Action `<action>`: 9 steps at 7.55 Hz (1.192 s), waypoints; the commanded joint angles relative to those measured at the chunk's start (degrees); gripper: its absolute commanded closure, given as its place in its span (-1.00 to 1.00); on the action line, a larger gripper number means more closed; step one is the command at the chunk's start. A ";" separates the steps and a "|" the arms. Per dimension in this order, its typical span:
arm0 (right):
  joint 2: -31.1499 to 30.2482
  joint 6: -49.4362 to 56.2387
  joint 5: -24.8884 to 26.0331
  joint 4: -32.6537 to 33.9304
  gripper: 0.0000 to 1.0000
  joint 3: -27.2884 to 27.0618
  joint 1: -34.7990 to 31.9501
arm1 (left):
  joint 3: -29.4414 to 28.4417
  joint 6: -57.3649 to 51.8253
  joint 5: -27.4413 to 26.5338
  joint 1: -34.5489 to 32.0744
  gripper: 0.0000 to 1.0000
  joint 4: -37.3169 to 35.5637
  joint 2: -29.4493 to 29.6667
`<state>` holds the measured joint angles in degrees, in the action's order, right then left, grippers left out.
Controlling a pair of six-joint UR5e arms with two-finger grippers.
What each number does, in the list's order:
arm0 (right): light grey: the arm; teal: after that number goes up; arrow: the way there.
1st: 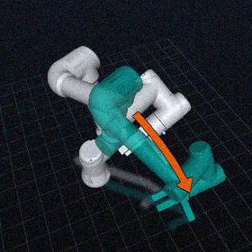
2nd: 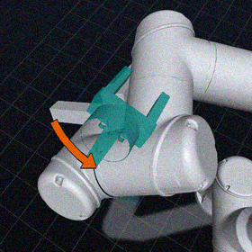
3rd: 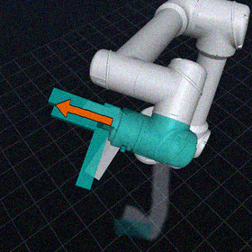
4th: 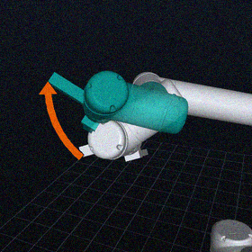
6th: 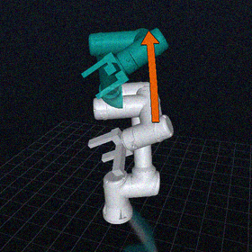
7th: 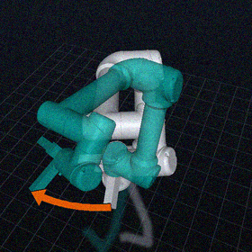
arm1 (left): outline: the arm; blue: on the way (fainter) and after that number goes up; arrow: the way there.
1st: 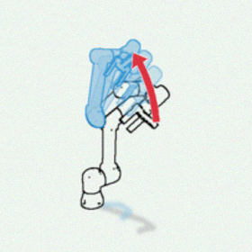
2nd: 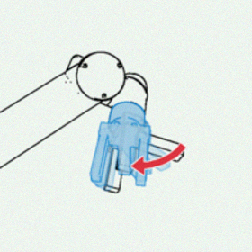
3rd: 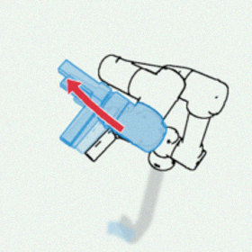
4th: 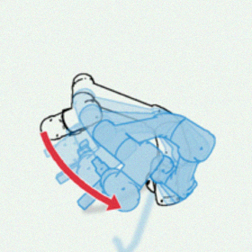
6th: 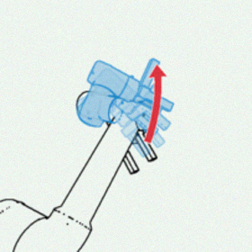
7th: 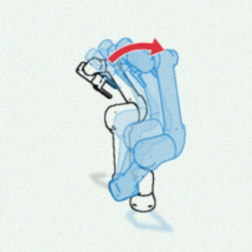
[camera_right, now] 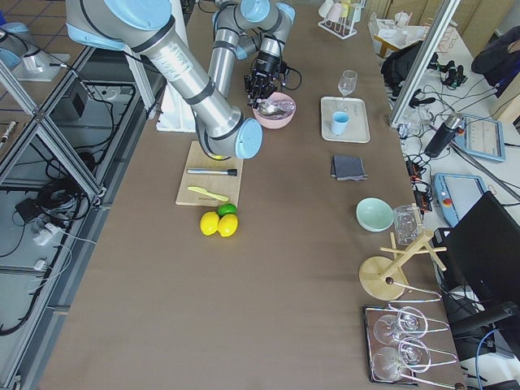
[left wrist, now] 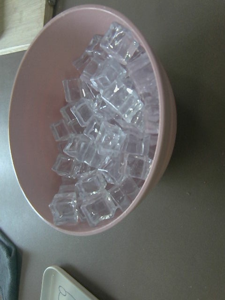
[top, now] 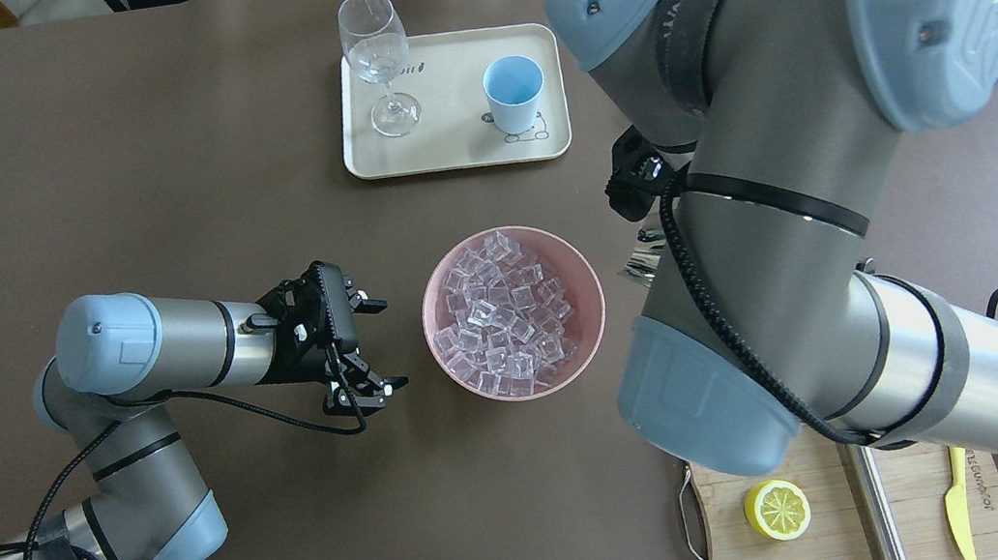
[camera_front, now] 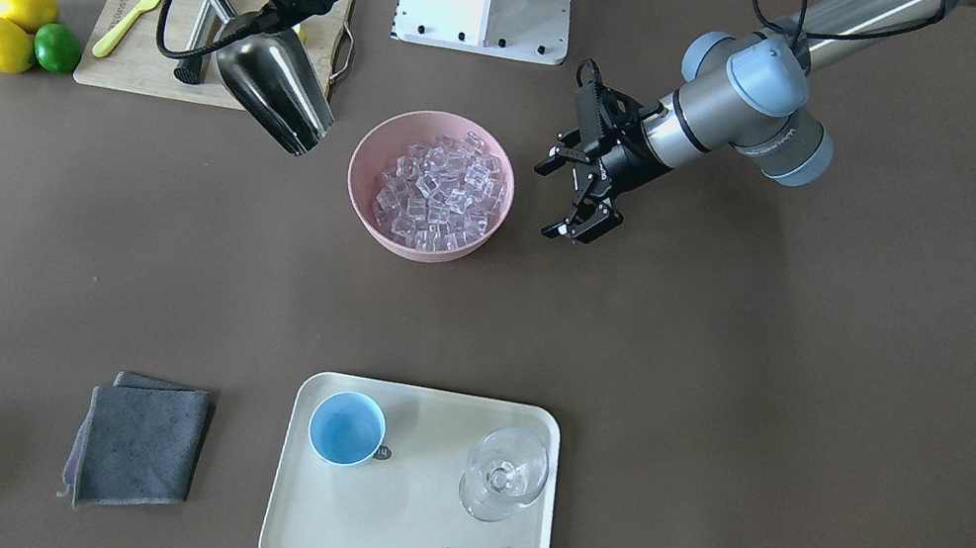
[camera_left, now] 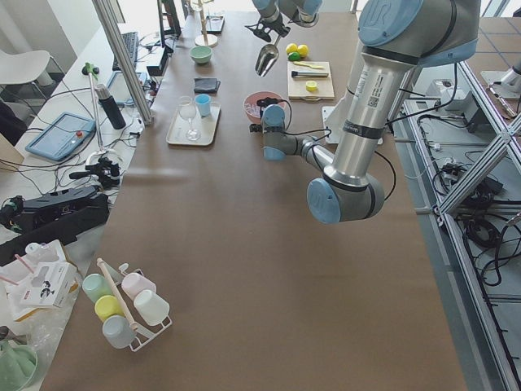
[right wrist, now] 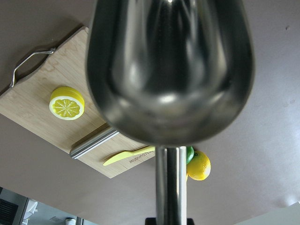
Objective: Put ice in cup with scoop
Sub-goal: 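Carry the scoop over the pink bowl of ice with the right gripper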
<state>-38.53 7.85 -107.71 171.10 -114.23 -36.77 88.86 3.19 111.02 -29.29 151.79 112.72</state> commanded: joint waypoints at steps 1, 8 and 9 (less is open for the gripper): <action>6.17 -0.55 -0.04 1.16 1.00 7.07 2.23 | 0.00 -0.03 0.95 -0.06 -0.96 0.00 -0.31; 11.19 -3.45 0.48 0.11 1.00 18.16 7.14 | -0.79 0.06 0.78 0.03 -0.96 0.44 -0.14; 11.37 -4.94 0.66 0.02 1.00 18.17 8.11 | -1.06 0.06 0.69 0.03 -0.96 0.61 0.04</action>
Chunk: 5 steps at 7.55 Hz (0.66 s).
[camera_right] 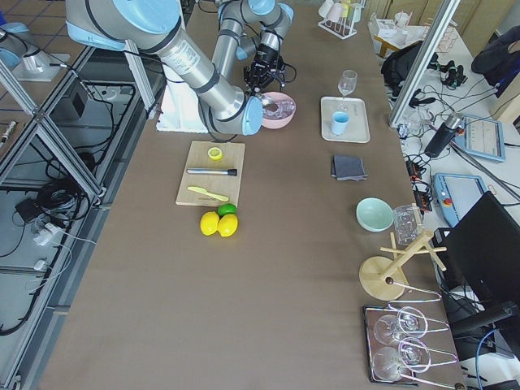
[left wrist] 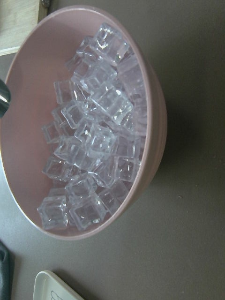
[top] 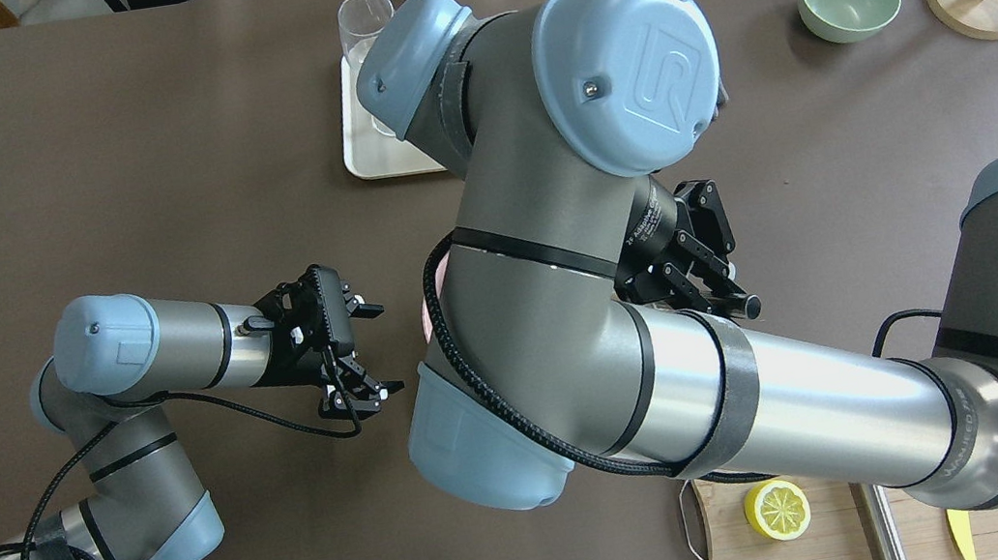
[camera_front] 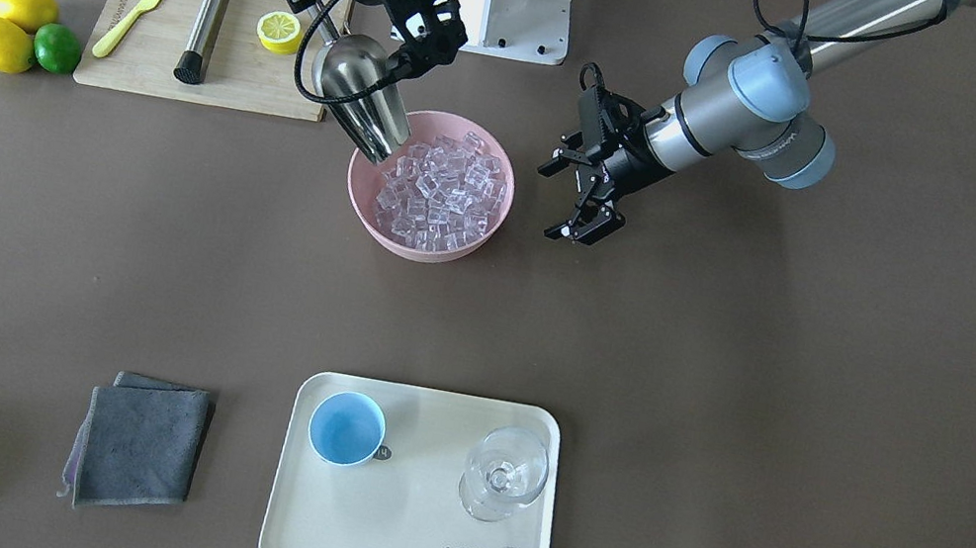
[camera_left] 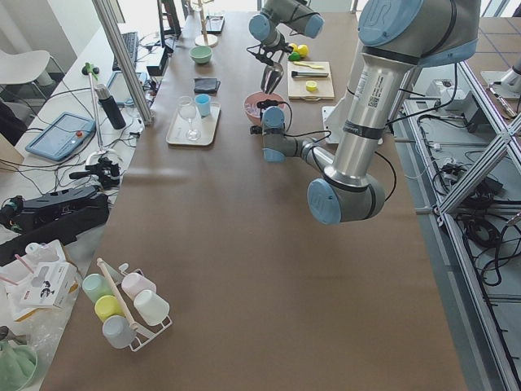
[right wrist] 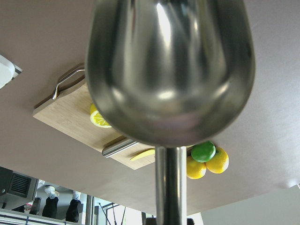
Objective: Put ice in cup with scoop
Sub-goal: 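Carry the scoop over the pink bowl of ice with the right gripper, then lower the scoop into the ice cubes with the right gripper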
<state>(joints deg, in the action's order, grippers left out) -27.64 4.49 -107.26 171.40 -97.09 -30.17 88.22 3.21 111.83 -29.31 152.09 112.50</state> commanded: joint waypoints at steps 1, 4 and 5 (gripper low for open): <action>0.40 -1.67 0.56 -0.71 1.00 1.89 2.47 | -0.68 0.05 -0.12 0.04 -0.96 0.40 0.53; -0.13 -1.85 1.00 -3.95 1.00 5.14 3.54 | -2.26 0.05 0.05 0.04 -0.96 2.07 1.49; -0.13 -3.24 1.26 -4.40 1.00 5.50 3.63 | -2.35 0.05 0.05 -0.05 -0.96 2.07 1.49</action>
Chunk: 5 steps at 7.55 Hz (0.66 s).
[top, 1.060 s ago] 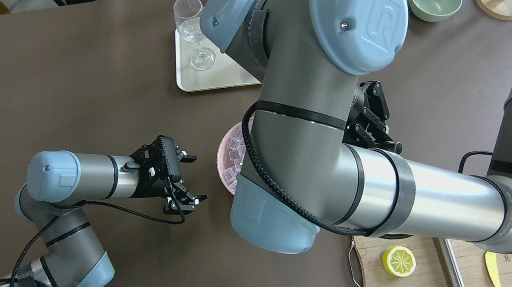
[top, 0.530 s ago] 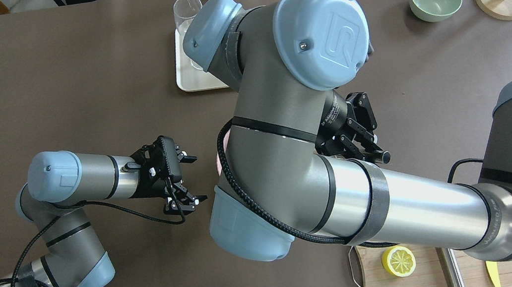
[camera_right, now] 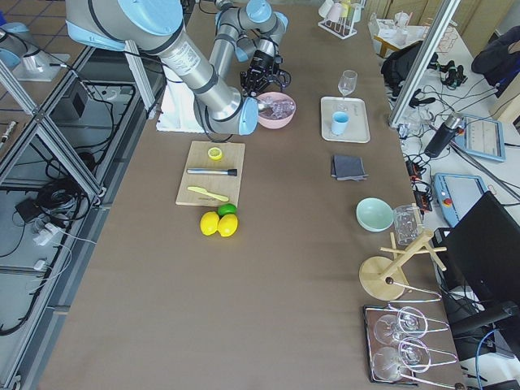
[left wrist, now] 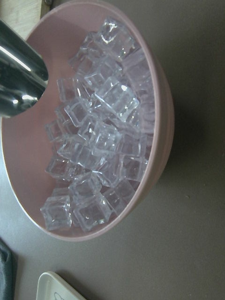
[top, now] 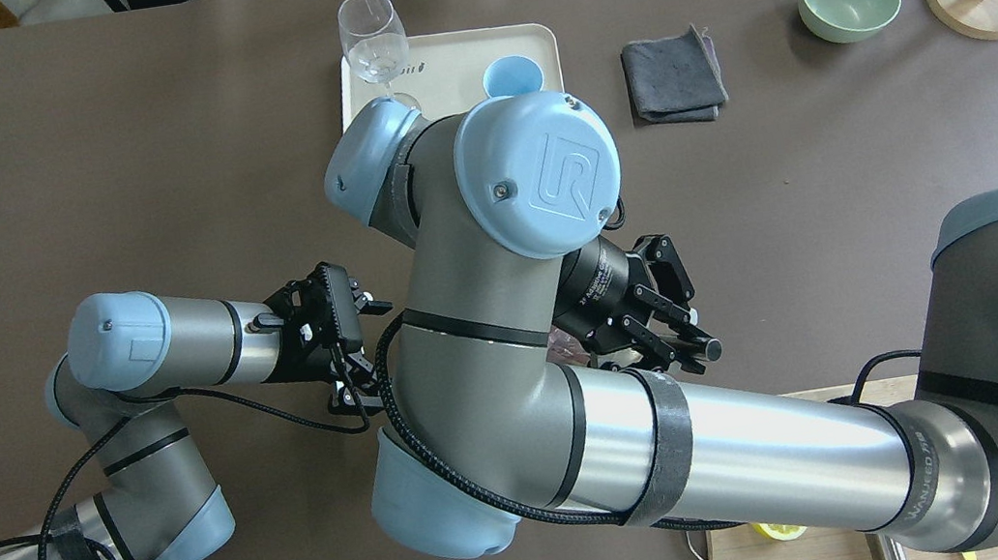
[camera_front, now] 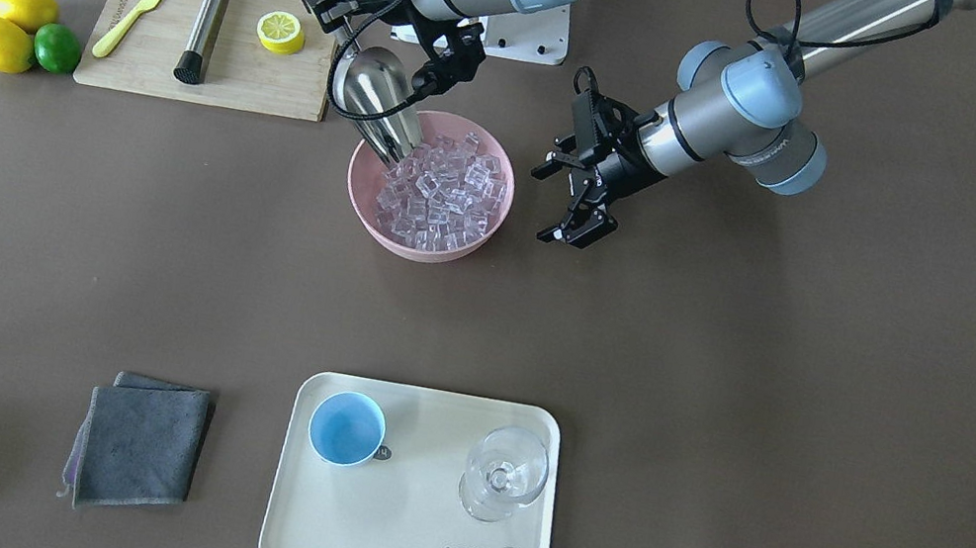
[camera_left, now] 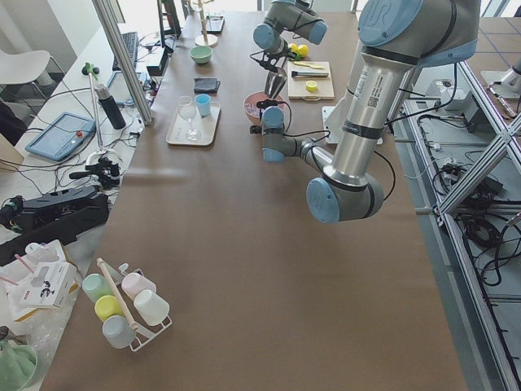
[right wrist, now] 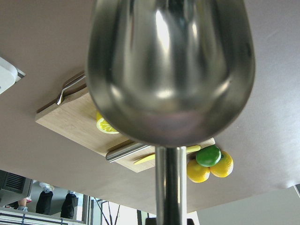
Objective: Put ice in cup with scoop
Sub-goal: 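Lower the scoop into the ice cubes with the right gripper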
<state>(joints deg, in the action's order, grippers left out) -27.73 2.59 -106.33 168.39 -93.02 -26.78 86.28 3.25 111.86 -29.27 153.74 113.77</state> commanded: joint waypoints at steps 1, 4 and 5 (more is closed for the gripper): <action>-0.05 -1.71 0.59 -2.19 1.00 1.87 0.24 | -0.42 0.00 -0.06 -0.08 -0.96 0.51 0.31; 0.39 -2.15 0.51 -5.17 1.00 4.68 0.33 | -0.77 0.00 0.02 -0.08 -0.96 0.60 0.83; 0.48 -2.41 0.59 -6.49 1.00 5.47 0.33 | -0.85 0.00 -0.06 -0.17 -0.96 0.60 0.92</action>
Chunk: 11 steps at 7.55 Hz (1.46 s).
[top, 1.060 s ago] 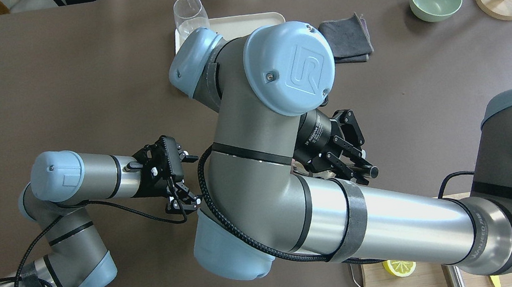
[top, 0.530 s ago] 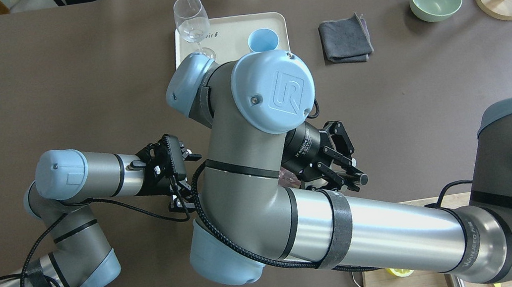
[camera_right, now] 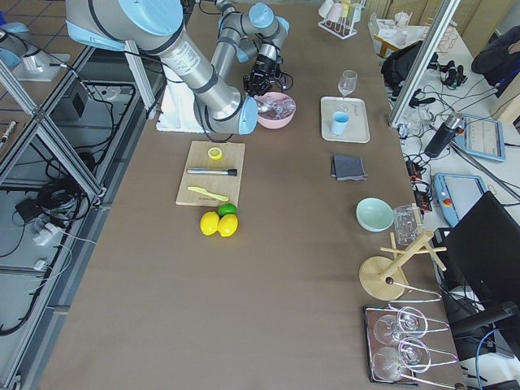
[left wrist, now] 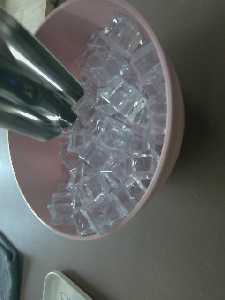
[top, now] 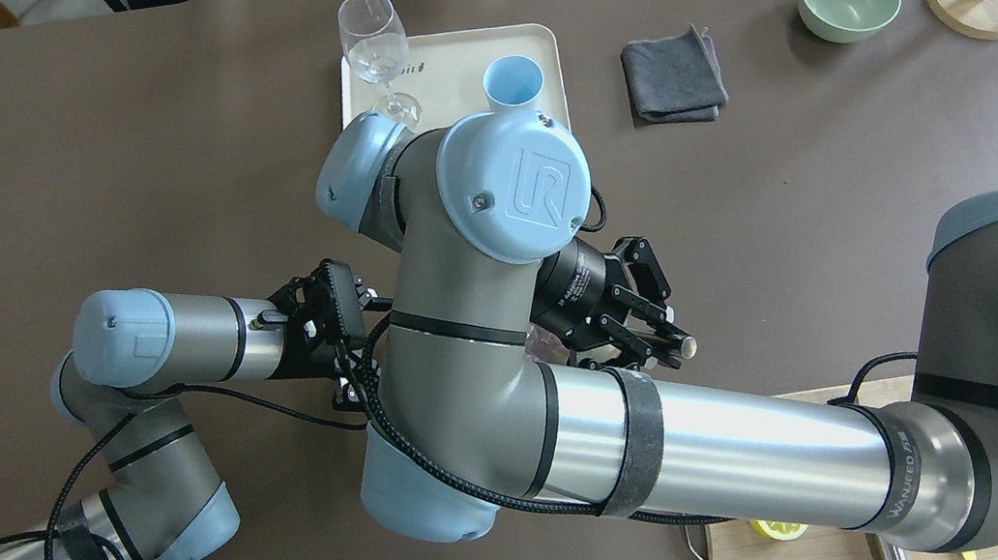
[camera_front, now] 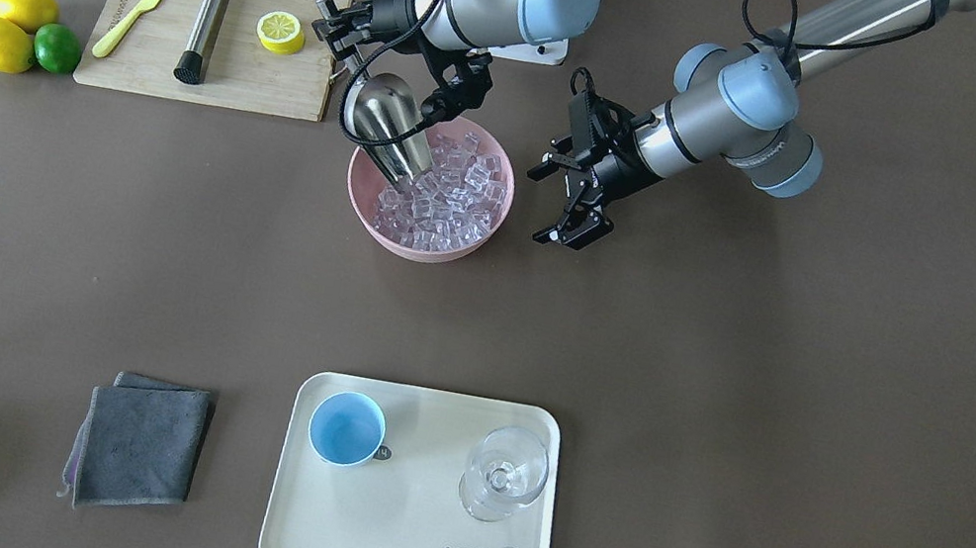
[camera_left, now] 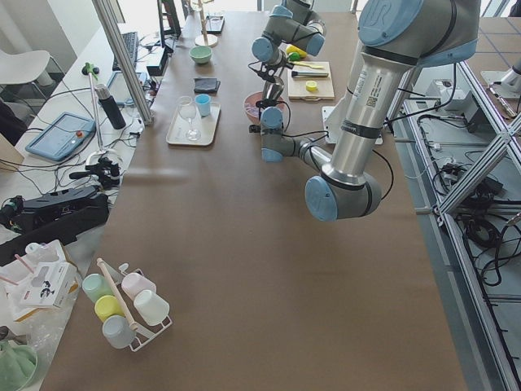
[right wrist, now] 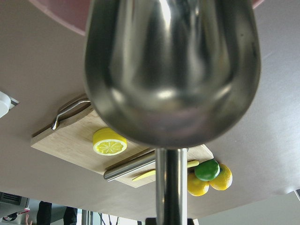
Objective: Put ice in cup with scoop
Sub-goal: 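Lower the scoop into the ice cubes with the right gripper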
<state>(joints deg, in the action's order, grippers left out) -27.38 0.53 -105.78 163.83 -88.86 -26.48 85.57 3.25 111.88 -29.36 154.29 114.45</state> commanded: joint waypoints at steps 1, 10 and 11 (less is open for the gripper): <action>0.05 -1.31 0.05 -3.24 1.00 1.76 0.03 | -0.14 0.00 -0.08 -0.08 -0.96 -0.04 0.16; -10.48 -1.40 0.22 -17.91 1.00 -7.36 0.03 | -0.23 0.00 -0.34 -0.08 -0.96 0.05 0.07; -12.50 -1.40 0.22 -20.11 1.00 -9.12 0.03 | -0.23 -0.09 -0.26 -0.25 -0.96 0.05 0.07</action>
<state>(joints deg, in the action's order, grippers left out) -36.88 -0.88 -105.55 147.09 -95.12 -26.45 85.34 3.25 111.54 -29.45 154.33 114.53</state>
